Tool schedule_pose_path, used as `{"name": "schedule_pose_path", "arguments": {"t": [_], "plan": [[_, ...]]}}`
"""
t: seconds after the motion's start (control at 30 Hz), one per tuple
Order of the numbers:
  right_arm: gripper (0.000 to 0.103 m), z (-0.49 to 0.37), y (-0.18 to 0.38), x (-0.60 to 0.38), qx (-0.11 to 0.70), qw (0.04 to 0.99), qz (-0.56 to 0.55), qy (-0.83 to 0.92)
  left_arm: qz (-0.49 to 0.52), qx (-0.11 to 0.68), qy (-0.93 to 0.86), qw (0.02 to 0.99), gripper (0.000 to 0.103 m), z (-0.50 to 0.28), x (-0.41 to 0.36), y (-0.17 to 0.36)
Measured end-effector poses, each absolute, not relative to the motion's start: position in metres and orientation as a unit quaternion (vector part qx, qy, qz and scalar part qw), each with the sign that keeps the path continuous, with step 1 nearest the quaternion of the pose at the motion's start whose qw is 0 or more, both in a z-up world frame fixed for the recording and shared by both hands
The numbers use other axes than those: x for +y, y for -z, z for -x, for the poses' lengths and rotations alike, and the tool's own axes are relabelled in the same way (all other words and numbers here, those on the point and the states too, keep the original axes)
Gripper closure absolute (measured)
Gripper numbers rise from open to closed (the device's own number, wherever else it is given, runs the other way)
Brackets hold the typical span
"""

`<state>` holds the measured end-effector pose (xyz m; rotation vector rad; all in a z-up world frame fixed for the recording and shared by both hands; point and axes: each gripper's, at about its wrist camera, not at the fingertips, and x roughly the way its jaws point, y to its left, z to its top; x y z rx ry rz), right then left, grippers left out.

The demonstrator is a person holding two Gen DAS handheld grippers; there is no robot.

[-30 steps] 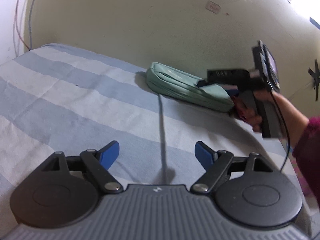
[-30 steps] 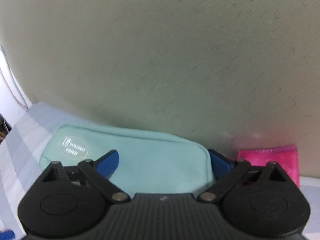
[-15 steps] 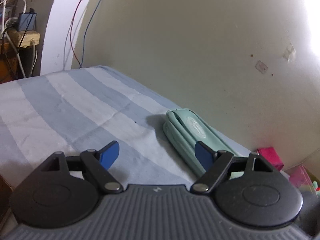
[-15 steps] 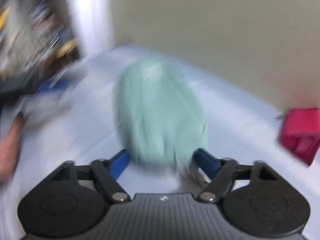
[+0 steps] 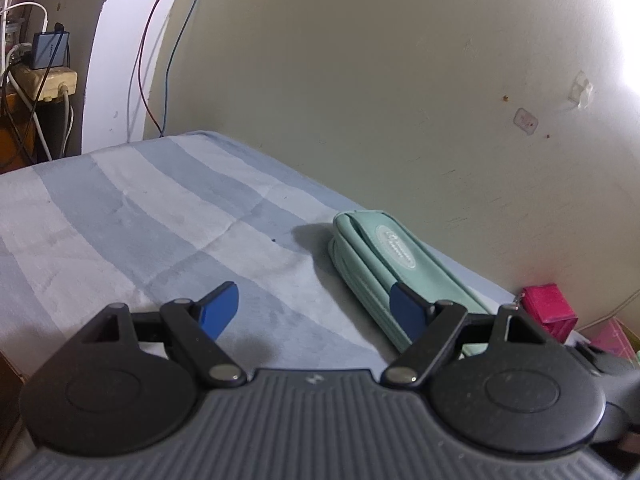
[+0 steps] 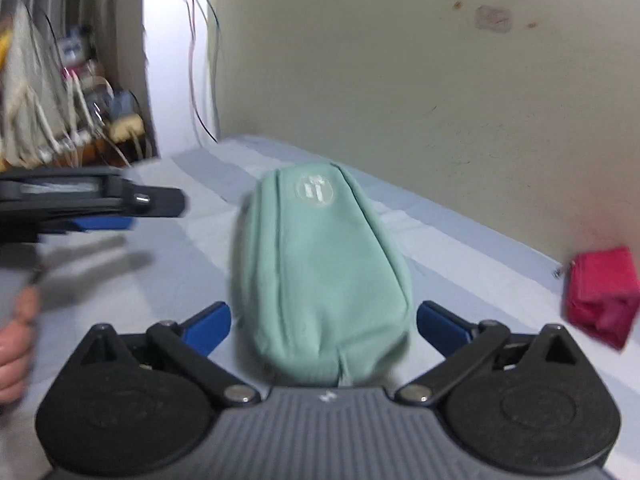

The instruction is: Organize objects

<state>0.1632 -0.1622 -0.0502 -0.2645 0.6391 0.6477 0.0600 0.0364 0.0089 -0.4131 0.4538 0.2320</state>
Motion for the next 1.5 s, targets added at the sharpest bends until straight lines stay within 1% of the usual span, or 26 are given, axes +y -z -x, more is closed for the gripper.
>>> {"name": "schedule_pose_path", "arguments": {"t": [0.07,0.1,0.13,0.2,0.33,0.47,0.57,0.63,0.7,0.8,0.9,0.97,1.1,1.27,1.3,1.37,1.4,1.43,1.5], "plan": [[0.002,-0.173,0.051,-0.157,0.323,0.886,0.122,-0.309,0.204,0.226,-0.116,0.945,0.019,-0.061,0.038,-0.008],[0.013,-0.173,0.05,-0.158,0.324,0.887,0.12,-0.307,0.205,0.227,-0.117,0.945,0.019,-0.061,0.039,-0.007],[0.02,-0.171,0.048,-0.161,0.324,0.888,0.119,-0.303,0.206,0.227,-0.117,0.945,0.019,-0.061,0.04,-0.007],[0.022,-0.16,0.046,-0.171,0.326,0.886,0.126,-0.305,0.207,0.227,-0.114,0.945,0.019,-0.06,0.039,-0.007],[0.022,-0.103,0.045,-0.216,0.319,0.881,0.154,-0.313,0.192,0.217,-0.075,0.954,0.018,-0.055,0.028,-0.01],[0.021,-0.03,0.04,-0.293,0.323,0.879,0.166,-0.31,0.152,0.225,0.043,0.961,0.016,-0.052,-0.011,-0.011],[0.018,0.019,0.036,-0.353,0.333,0.88,0.171,-0.291,0.125,0.265,0.141,0.945,0.016,-0.048,-0.061,-0.01],[0.013,0.048,0.037,-0.388,0.331,0.888,0.181,-0.262,0.09,0.279,0.196,0.936,0.016,-0.039,-0.103,-0.013],[0.01,0.072,0.038,-0.425,0.333,0.902,0.17,-0.215,0.059,0.292,0.243,0.923,0.016,-0.027,-0.147,-0.016],[0.007,0.097,0.041,-0.471,0.332,0.923,0.135,-0.143,0.051,0.318,0.288,0.902,0.016,-0.021,-0.198,-0.012],[0.005,0.117,0.046,-0.509,0.331,0.936,0.089,-0.086,0.033,0.323,0.289,0.9,0.012,-0.016,-0.239,-0.005],[0.006,0.127,0.046,-0.528,0.33,0.94,0.049,-0.067,0.026,0.329,0.285,0.9,0.012,-0.016,-0.254,-0.003],[0.007,0.139,0.042,-0.551,0.302,0.948,-0.024,-0.1,0.023,0.337,0.287,0.897,0.012,-0.01,-0.27,-0.006],[0.005,0.127,0.053,-0.538,0.3,0.945,-0.008,-0.133,0.01,0.337,0.288,0.896,0.013,0.008,-0.288,-0.006],[0.006,0.123,0.052,-0.534,0.297,0.946,0.001,-0.129,-0.001,0.332,0.283,0.9,0.013,0.012,-0.291,-0.006],[0.012,0.123,0.051,-0.536,0.291,0.949,-0.004,-0.12,-0.003,0.33,0.275,0.903,0.014,0.015,-0.292,-0.007],[0.016,0.125,0.05,-0.537,0.287,0.951,-0.011,-0.115,0.011,0.336,0.274,0.901,0.019,0.013,-0.29,-0.01],[0.017,0.126,0.046,-0.539,0.28,0.954,-0.016,-0.108,0.024,0.337,0.273,0.901,0.022,0.011,-0.288,-0.015],[0.017,0.13,0.036,-0.543,0.25,0.962,-0.026,-0.104,0.047,0.318,0.28,0.904,0.022,0.005,-0.287,-0.034]]}}
